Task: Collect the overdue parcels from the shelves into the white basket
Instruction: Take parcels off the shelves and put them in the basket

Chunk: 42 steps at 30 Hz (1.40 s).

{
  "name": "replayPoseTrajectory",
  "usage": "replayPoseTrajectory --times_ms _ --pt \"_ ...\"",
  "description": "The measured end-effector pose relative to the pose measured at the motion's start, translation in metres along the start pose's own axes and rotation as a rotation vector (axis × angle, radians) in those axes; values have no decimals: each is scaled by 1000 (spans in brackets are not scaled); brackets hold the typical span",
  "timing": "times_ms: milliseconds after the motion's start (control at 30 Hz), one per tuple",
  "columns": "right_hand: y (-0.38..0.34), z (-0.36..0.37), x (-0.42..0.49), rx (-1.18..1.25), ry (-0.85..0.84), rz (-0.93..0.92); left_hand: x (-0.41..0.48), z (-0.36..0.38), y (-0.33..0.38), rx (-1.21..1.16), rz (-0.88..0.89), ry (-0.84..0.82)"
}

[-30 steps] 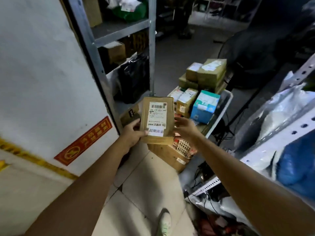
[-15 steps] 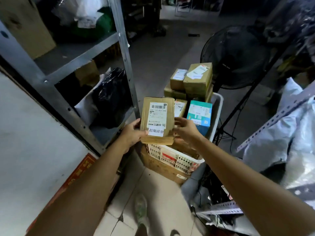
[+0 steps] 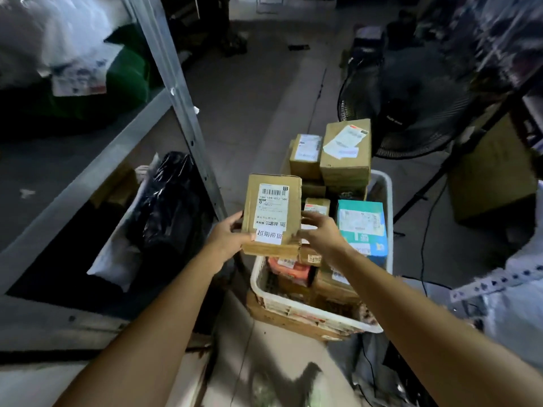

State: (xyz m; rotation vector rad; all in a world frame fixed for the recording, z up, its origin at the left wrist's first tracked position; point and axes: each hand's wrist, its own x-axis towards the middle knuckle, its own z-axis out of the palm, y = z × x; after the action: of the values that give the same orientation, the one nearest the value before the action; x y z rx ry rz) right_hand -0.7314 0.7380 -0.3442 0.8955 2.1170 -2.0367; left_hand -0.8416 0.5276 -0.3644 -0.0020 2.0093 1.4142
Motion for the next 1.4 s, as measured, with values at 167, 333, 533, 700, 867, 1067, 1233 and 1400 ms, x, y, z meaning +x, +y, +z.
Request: replayPoseTrajectory --times_ms 167,333,533,700,867,1067,1233,1400 --pt "14 -5 51 11 39 61 48 10 3 6 -52 -25" --pt "33 -14 98 -31 49 104 87 31 -2 -39 -103 -41" --pt "41 -28 125 -64 76 95 118 46 -2 -60 -109 -31" --pt "41 -33 136 -20 93 135 127 46 12 1 -97 -57" --pt "45 -18 134 28 58 144 124 34 11 49 -120 -28" --pt "47 -36 120 72 92 139 124 48 18 65 -95 -81" --pt "31 -47 103 122 100 124 112 55 31 94 -87 -86" --pt "12 -64 80 95 93 93 96 65 41 31 -75 -143"
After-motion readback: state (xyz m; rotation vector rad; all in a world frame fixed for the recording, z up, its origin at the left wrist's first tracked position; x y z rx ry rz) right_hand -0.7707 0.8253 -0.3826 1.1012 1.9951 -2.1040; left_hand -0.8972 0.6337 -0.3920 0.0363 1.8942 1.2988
